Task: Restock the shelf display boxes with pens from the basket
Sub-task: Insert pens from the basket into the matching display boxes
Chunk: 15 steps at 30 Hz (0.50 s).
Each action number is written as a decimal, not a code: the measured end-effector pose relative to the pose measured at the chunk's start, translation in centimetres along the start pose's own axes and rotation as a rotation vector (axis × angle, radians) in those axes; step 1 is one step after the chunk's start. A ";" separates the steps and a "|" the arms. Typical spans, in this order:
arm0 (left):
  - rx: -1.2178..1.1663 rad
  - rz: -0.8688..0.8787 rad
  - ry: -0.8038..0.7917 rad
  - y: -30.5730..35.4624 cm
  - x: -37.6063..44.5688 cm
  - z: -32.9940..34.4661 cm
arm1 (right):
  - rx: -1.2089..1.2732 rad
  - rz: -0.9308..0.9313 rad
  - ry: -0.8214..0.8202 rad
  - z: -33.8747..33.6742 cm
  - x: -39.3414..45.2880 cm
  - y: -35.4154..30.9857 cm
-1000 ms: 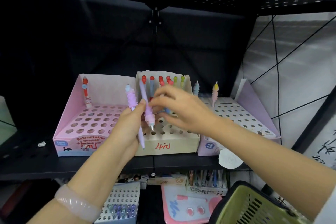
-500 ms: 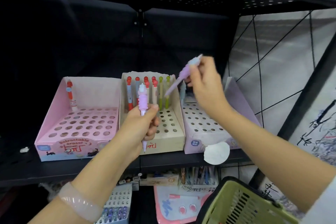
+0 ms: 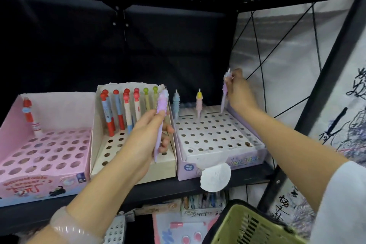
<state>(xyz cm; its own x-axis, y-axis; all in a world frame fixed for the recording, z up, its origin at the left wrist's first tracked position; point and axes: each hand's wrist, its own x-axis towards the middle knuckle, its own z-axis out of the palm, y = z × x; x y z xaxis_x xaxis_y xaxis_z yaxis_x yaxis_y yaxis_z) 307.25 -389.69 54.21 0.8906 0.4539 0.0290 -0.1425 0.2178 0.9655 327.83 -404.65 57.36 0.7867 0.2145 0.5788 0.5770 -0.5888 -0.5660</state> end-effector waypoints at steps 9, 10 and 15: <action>-0.014 0.018 -0.034 -0.5 1.0 0.2 | -0.125 0.071 -0.248 2.1 0.3 2.5; 0.012 0.027 -0.028 -0.6 1.0 0.3 | -0.121 0.090 -0.281 2.2 0.1 2.6; 0.144 0.064 -0.014 -0.8 0.8 0.4 | -0.153 0.036 -0.006 1.6 -1.3 -0.1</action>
<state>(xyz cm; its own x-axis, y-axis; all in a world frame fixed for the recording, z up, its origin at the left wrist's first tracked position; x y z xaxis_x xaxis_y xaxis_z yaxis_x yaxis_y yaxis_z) 308.23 -389.81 53.59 0.8877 0.4508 0.0938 -0.1359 0.0620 0.9888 327.09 -403.61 55.71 0.8079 0.1951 0.5561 0.5084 -0.7080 -0.4902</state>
